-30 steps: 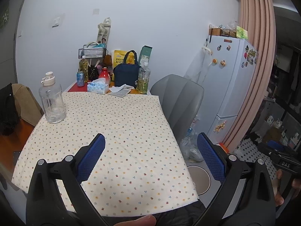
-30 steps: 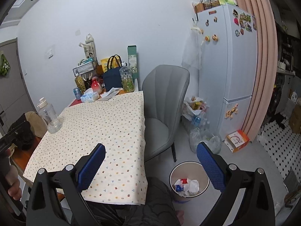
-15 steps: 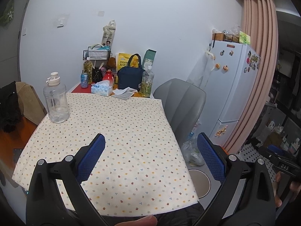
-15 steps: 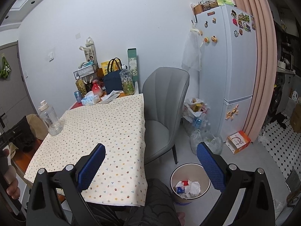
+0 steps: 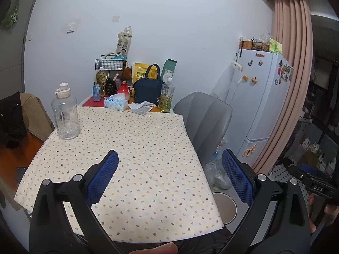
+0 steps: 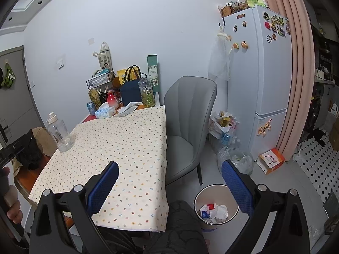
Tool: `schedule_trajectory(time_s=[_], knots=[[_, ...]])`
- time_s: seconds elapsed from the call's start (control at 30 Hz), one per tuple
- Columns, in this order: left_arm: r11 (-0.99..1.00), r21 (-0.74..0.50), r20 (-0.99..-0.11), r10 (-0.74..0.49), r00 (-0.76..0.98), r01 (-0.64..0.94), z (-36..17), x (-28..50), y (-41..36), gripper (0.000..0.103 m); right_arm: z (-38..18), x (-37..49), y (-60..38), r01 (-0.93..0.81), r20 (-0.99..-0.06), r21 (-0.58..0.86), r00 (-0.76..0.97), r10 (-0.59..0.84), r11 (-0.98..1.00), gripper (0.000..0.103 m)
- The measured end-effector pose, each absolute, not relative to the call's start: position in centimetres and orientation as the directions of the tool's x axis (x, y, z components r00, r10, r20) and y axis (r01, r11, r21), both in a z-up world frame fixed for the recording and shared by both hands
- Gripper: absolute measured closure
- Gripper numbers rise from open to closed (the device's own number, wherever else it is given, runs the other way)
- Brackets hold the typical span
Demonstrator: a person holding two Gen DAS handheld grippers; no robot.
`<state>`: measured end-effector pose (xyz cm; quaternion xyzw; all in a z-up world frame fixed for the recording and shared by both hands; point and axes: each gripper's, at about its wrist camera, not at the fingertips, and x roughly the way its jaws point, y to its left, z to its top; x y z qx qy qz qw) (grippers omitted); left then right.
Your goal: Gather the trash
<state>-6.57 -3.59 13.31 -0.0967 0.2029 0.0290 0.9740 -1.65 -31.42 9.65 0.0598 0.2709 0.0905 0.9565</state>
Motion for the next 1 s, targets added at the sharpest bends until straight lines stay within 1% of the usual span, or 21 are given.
schedule_trajectory(time_s=[0.6,1.0], knots=[[0.98,-0.18,-0.413,0.006,0.911,-0.089,12.81,-6.52,-3.55,0.006,9.55,-1.44,-31.66,-0.147,-0.51,0.175,0.832,0.217,0.974,0.008],[0.977,-0.186,-0.413,0.021,0.911,-0.107,12.61,-6.61,-2.9,0.006,9.27,-1.4,-31.76,-0.151,-0.512,0.173,0.831,0.219,0.973,0.008]])
